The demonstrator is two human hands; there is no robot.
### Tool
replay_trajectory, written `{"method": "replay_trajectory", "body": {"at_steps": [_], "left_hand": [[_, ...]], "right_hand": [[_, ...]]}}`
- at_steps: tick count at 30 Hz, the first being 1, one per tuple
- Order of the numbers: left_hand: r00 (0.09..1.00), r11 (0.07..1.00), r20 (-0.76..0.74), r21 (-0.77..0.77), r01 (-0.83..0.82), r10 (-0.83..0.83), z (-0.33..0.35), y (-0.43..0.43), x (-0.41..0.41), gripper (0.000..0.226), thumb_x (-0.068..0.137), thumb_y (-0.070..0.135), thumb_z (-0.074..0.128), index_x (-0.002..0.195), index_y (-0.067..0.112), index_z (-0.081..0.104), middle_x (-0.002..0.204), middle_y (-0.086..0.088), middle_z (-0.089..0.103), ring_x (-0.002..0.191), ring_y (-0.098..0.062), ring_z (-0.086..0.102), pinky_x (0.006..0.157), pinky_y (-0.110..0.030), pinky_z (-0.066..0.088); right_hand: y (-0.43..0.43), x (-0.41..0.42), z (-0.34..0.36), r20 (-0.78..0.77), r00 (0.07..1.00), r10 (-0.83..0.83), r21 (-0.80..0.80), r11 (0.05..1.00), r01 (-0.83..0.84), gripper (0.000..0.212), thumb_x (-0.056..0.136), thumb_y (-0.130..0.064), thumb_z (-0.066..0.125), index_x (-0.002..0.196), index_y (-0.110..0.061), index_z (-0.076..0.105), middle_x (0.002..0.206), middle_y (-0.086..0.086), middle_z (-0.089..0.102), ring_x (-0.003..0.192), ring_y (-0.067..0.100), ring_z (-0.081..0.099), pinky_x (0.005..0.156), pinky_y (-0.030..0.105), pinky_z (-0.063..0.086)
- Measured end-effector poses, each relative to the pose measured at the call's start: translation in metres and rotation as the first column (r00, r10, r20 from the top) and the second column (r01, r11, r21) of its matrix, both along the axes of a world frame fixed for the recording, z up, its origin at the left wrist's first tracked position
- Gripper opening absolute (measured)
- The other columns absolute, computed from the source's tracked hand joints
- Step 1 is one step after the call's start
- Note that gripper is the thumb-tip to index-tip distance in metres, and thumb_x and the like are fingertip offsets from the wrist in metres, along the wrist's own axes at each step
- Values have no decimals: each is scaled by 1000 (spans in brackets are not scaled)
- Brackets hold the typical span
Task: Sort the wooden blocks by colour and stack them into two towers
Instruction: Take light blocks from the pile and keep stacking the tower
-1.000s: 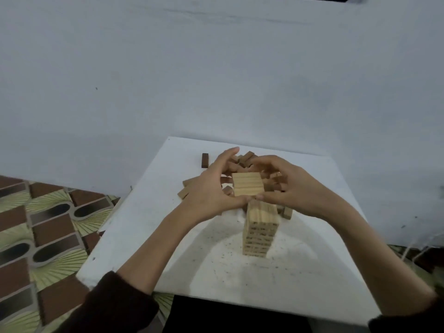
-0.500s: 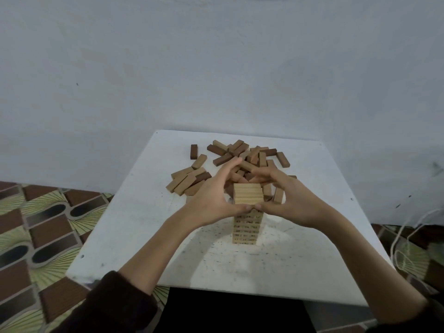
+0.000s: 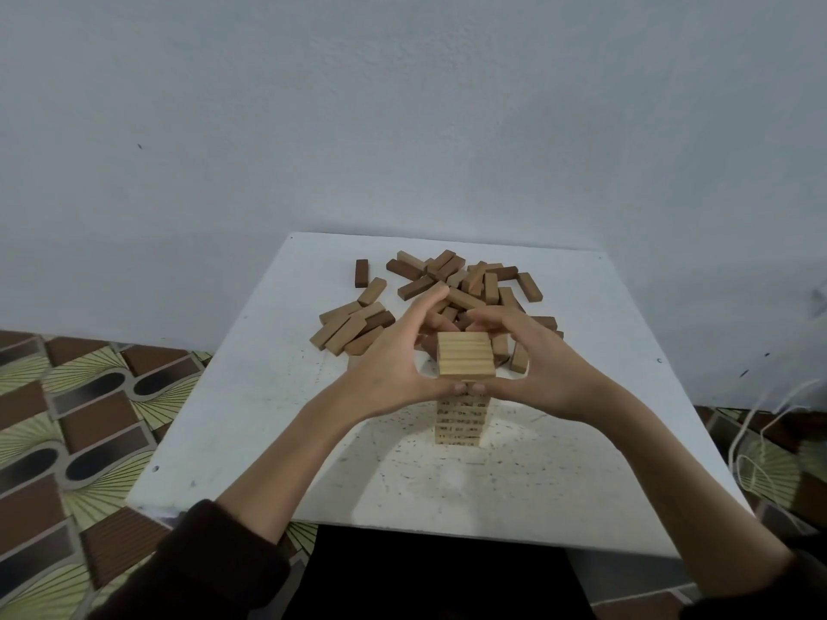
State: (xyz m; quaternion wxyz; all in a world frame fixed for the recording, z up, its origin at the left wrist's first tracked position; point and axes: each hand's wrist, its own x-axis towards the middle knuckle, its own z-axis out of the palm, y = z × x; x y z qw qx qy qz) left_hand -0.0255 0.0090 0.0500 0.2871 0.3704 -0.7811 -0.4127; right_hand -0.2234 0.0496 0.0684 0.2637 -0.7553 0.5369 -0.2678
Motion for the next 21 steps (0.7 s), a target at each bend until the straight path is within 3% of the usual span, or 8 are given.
{"method": "replay_trajectory", "body": {"at_steps": [7, 10, 13, 16, 17, 19, 21], "left_hand": [[1000, 1000, 4, -4, -1, 1, 1, 0, -1, 99, 69, 21, 83, 147, 27, 22, 115, 13, 54, 109, -3, 54, 98, -13, 39], [1000, 1000, -1, 5, -11, 11, 0, 2, -1, 101, 69, 23, 83, 148, 26, 20, 123, 11, 52, 116, 0, 49, 100, -12, 36], [1000, 999, -17, 44, -24, 24, -2, 9, -1, 106, 68, 36, 79, 148, 33, 10, 144, 13, 36, 130, 5, 33, 102, -8, 27], [999, 994, -31, 110, -22, 25, -10, 20, -4, 109, 71, 49, 72, 149, 34, -2, 157, 15, 12, 141, 4, 12, 113, -23, 19], [999, 990, -42, 137, -21, 27, -14, 23, -6, 110, 74, 47, 71, 150, 30, -6, 158, 15, 7, 142, 4, 8, 115, -23, 17], [998, 983, -56, 180, -28, 39, -19, 29, -10, 107, 82, 33, 71, 151, 26, -10, 158, 16, 0, 140, 9, 5, 111, -10, 14], [995, 976, -89, 217, -27, 47, -23, 34, -13, 102, 87, 17, 67, 150, 25, -14, 156, 18, -2, 130, 24, 9, 95, 6, 18]], "right_hand": [[-1, 0, -3, -1, 1000, 0, -4, 1000, 0, 67, 74, -20, 78, 131, -27, 43, 121, -18, 49, 117, 2, 44, 96, 16, 37], [0, 0, -2, 24, 1000, 9, -1, 1000, -9, 69, 75, -18, 78, 133, -24, 41, 121, -19, 47, 118, 1, 42, 97, 11, 35], [6, 2, -9, 86, 996, -18, 11, 1000, 17, 77, 79, -29, 75, 141, -23, 31, 127, -22, 39, 121, -4, 36, 93, -2, 27], [15, 11, -22, 141, 984, -110, 97, 991, 97, 90, 79, -48, 64, 149, -22, 14, 143, -17, 24, 124, -10, 25, 88, -7, 21], [19, 16, -26, 173, 976, -136, 133, 985, 113, 93, 78, -50, 61, 150, -23, 9, 147, -16, 19, 124, -12, 22, 90, -6, 20], [25, 24, -31, 241, 955, -173, 182, 975, 131, 94, 77, -53, 55, 151, -26, 3, 153, -14, 11, 129, -9, 19, 103, 7, 20], [27, 30, -36, 283, 940, -192, 185, 972, 143, 92, 82, -58, 54, 151, -26, 1, 156, -11, 8, 137, -3, 15, 115, 25, 18]]}}
